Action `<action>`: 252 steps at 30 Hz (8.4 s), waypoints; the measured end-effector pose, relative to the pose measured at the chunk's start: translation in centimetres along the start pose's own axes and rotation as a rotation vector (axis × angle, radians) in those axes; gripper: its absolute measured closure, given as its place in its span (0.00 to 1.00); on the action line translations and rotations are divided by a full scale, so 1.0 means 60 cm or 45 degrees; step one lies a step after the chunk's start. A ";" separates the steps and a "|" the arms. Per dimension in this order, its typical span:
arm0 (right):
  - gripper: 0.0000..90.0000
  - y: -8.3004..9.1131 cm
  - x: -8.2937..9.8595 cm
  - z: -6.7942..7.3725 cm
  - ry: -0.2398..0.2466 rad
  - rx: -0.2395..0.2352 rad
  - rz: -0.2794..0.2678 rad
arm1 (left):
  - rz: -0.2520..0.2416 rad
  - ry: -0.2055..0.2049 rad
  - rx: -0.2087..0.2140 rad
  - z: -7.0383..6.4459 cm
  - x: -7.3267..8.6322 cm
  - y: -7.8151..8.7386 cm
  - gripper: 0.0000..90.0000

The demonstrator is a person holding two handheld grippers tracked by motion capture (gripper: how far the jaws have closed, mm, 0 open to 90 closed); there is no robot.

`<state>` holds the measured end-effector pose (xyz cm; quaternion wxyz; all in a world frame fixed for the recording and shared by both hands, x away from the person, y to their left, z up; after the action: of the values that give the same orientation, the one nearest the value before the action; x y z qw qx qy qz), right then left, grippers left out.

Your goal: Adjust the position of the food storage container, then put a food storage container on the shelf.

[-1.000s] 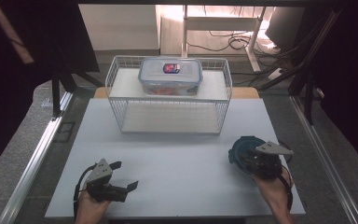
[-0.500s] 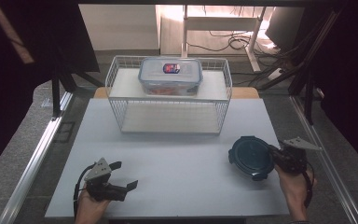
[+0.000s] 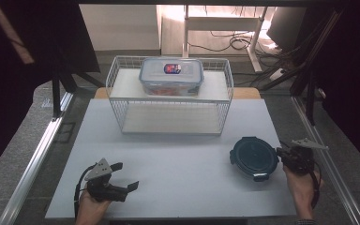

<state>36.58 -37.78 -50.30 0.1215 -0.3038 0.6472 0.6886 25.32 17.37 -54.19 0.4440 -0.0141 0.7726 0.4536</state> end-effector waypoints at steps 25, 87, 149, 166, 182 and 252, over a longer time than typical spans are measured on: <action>0.99 -0.005 0.000 0.081 0.088 -0.134 0.036 | 0.002 0.019 0.032 0.003 -0.003 -0.007 0.03; 0.88 -0.012 -0.002 0.375 0.523 -0.511 0.058 | 0.057 0.030 0.070 0.001 -0.001 -0.011 0.06; 0.01 -0.020 -0.010 0.383 0.587 -0.626 0.086 | 0.156 -0.004 0.252 -0.033 -0.084 -0.060 0.07; 0.15 -0.062 -0.030 0.407 0.439 -0.959 0.346 | 0.349 0.109 0.463 -0.027 -0.101 -0.117 0.14; 0.56 -0.010 -0.006 0.379 0.361 -1.031 0.300 | 0.202 0.140 0.567 -0.031 -0.073 -0.065 0.59; 0.63 0.133 -0.266 0.380 0.273 -0.930 -0.073 | -0.084 0.231 0.395 0.035 -0.330 0.086 0.62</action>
<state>38.72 -13.23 -35.09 -0.0441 -0.4153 0.3595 0.8345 36.53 14.38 -37.25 0.3839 -0.0116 0.8694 0.3110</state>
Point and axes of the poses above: each handheld gripper's, and its own axes: y roughly backward along the jaws, x roughly out of its underside, z roughly to its left, the point moved 5 cm from there along -y, roughly forward along the jaws, and after that the axes turned 15 degrees about z, right-handed, at the moved point
